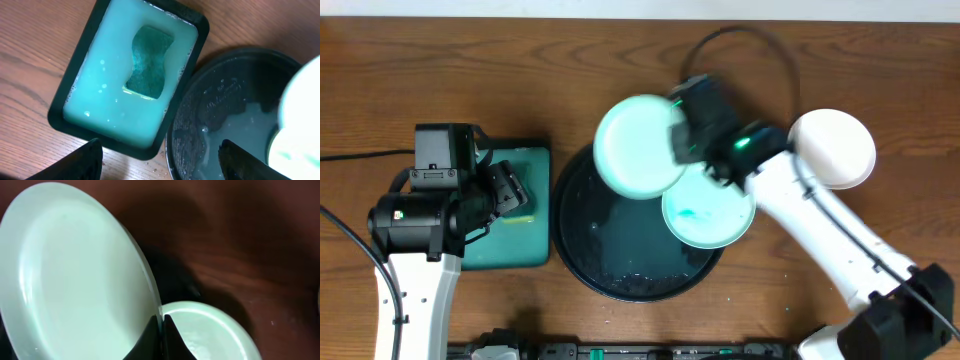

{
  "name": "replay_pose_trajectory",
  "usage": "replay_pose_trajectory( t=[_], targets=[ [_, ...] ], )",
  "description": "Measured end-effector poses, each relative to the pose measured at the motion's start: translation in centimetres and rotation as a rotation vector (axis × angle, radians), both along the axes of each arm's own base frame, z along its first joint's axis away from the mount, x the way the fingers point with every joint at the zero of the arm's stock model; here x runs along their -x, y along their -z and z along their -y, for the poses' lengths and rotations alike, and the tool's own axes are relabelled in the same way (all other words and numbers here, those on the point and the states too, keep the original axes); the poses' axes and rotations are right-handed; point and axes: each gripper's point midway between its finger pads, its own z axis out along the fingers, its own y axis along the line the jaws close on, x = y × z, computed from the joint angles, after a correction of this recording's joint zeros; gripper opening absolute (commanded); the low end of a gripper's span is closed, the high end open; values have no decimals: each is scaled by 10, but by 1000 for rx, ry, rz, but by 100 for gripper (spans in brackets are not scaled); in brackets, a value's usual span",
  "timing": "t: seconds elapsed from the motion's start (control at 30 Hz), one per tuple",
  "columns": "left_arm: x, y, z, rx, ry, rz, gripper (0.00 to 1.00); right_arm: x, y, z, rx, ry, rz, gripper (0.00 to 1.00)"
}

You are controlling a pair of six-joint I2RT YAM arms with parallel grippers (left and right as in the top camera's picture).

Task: Clean dirty plates on tray and stack at the side
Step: 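Carry the green plate right and stack it on the white plate, then move the right gripper back to the remaining green plate rim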

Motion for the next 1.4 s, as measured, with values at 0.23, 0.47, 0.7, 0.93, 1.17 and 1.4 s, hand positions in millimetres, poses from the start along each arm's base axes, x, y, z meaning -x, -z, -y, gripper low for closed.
replay_pose_trajectory(
  t=[0.23, 0.47, 0.7, 0.93, 1.17, 1.4],
  targets=[
    [0, 1, 0, 0, 0, -4, 75, -39, 1, 126, -188, 353, -65, 1],
    [-3, 7, 0, 0, 0, -31, 75, -27, 9, 253, -260, 689, -109, 1],
    [-5, 12, 0, 0, 0, -52, 75, 3, 27, 335, -275, 911, -163, 1],
    [-5, 12, 0, 0, 0, -53, 75, 9, 76, 351, -266, 935, -291, 1],
    [-5, 12, 0, 0, 0, -53, 75, 8, 123, 350, -267, 927, -397, 1],
    [-5, 12, 0, 0, 0, -53, 75, 6, 126, 349, -260, 897, -399, 9]
  ],
)
